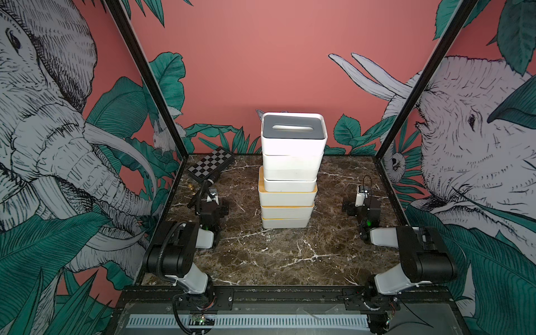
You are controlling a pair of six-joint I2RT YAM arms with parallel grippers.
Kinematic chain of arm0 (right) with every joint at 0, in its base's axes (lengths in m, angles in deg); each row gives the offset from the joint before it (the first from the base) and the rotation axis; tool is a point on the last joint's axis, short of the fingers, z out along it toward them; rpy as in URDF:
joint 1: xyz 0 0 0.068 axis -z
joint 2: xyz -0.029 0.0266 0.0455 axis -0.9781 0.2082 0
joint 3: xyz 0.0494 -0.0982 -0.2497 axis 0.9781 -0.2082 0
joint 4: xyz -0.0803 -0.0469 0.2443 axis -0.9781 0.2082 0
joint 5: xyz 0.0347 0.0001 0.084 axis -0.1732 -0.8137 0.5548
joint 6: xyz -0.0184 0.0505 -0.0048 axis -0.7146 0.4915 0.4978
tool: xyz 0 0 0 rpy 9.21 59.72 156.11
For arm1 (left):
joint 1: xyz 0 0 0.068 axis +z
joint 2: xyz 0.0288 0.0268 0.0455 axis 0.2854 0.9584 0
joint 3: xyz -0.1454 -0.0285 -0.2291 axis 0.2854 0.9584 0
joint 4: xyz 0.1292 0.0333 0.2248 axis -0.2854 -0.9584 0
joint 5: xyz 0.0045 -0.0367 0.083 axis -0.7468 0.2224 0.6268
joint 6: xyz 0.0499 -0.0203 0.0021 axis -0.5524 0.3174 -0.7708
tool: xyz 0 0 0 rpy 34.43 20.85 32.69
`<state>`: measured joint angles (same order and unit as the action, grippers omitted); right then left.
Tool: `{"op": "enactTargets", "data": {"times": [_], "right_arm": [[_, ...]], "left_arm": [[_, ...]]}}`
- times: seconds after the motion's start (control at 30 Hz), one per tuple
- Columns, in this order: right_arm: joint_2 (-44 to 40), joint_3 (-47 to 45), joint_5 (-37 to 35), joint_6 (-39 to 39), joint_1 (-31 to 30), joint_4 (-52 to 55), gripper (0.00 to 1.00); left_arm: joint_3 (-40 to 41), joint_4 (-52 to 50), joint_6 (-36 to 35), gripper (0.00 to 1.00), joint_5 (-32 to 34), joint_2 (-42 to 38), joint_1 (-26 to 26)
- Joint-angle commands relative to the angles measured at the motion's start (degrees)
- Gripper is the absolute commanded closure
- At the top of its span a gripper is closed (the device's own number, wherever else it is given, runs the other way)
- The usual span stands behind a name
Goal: Stack the tissue boxes
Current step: Reset both arms
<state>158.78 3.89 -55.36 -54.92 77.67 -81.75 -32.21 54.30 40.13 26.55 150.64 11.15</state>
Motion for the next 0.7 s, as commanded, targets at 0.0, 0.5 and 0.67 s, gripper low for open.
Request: {"op": "enactTargets", "data": {"times": [0.0,0.5,0.67], "right_arm": [[-0.27,0.11,1.15,-0.91,-0.04,0.22,0.01],[-0.19,0.14,1.15,-0.91,-0.04,0.15,0.01],[-0.25,0.1,1.15,-0.91,-0.04,0.08,0.01]], "left_arm": [[-0.72,-1.56,1.12,0.0,-2.25,-0.71,0.63],[-0.87,-3.97,1.49,0.0,-2.4,-1.79,0.6],[-1.02,-4.3,1.54,0.01,-2.4,-1.75,0.47]]}}
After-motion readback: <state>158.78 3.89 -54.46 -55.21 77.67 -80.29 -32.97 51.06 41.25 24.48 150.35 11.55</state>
